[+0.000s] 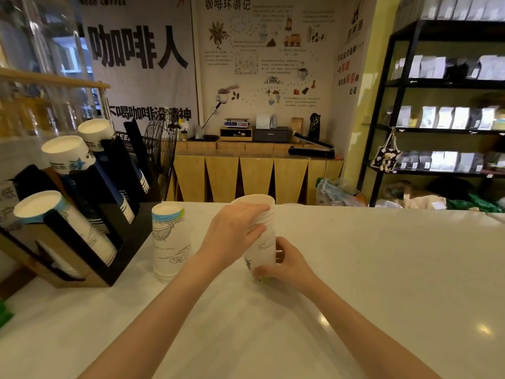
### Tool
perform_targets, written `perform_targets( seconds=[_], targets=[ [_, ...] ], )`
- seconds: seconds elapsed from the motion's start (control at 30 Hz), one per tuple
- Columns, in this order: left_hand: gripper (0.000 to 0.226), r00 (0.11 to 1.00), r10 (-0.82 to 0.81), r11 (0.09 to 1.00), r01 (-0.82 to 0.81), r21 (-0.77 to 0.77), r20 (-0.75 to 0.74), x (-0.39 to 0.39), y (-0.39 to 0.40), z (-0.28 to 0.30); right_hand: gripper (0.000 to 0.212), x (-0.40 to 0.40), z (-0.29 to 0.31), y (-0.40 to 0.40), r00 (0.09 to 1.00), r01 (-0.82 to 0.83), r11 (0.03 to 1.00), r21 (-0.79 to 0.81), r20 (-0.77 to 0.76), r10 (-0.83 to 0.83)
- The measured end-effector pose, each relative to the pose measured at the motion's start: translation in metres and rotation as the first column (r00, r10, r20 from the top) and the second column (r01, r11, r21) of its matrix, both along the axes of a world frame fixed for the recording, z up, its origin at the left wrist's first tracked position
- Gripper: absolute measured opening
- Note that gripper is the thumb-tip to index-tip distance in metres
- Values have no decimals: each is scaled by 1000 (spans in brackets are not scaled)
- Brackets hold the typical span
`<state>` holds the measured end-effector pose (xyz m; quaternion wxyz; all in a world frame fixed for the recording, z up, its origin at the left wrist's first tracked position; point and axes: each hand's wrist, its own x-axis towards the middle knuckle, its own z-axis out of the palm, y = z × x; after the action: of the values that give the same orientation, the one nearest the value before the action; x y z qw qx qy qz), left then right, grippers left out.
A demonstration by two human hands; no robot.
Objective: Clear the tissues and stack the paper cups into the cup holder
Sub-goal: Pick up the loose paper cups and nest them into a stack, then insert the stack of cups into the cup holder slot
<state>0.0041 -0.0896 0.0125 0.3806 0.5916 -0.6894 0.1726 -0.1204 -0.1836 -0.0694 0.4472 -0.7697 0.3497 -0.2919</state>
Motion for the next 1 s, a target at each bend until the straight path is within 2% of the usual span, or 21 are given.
perform_targets(
  seconds=[0.13,0.23,0.33,0.43,0.63,0.8,1.0],
  targets=[
    [44,986,49,995,-62,-78,-161,22,16,17,67,1,36,0,992,4,996,-85,127,7],
    [48,938,102,982,-148,-117,-331,46,31,29,66,11,73,4,974,-33,990,-135,219,62],
    [57,837,134,982,-186,-45,-531,69,44,37,62,26,114,12,912,-60,989,-132,395,108],
    [60,802,209,975,-216,55,-560,85,52,37,62,49,152,20,869,-57,981,-183,474,139],
    [60,742,263,964,-179,195,-617,92,59,28,73,101,182,28,883,-92,948,-305,415,219],
    [73,687,319,948,-216,236,-653,109,58,10,80,138,178,28,908,-142,936,-323,333,253],
    [85,613,453,890,-278,361,-647,126,54,-18,86,167,161,26,941,-181,937,-300,225,253]
  ],
)
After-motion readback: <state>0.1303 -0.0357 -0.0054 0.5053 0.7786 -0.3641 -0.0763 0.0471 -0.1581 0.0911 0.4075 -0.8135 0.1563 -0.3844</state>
